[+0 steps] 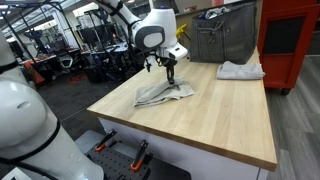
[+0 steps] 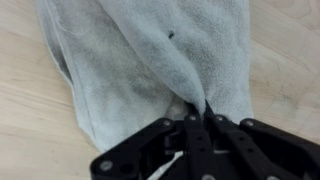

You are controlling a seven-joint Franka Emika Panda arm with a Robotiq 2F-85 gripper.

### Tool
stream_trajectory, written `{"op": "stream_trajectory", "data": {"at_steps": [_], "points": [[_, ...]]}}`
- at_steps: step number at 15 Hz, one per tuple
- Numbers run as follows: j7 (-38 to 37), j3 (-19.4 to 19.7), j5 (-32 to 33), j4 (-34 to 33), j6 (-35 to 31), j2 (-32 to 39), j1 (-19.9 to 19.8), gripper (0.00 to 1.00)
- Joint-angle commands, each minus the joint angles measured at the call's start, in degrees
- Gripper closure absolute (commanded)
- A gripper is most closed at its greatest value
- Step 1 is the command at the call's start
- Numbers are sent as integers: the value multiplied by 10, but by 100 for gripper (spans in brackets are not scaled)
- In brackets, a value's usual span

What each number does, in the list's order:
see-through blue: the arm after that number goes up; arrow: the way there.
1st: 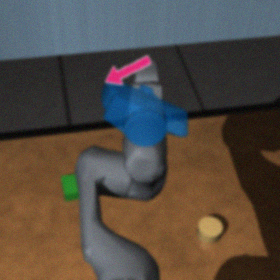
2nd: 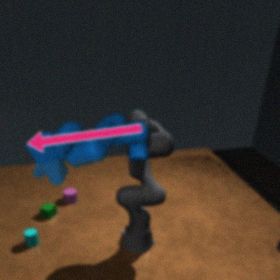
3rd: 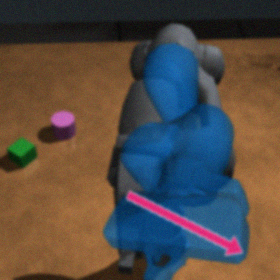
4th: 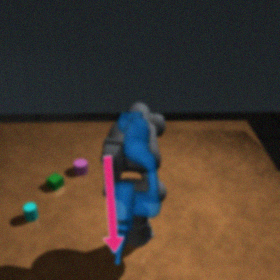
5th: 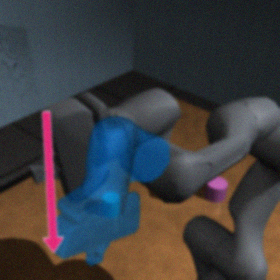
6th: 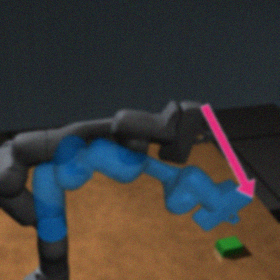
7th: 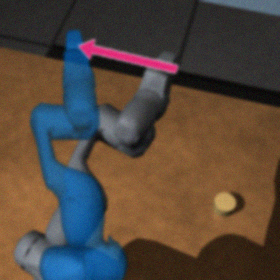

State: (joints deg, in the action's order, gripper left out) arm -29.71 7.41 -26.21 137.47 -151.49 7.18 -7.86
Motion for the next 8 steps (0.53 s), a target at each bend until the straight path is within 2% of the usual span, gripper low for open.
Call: {"op": "stream_trajectory", "data": {"at_steps": [1,8], "points": [[-61,18,73,32,-16,-33,12,98],[-201,36,236,67,2,-67,7,98]]}}
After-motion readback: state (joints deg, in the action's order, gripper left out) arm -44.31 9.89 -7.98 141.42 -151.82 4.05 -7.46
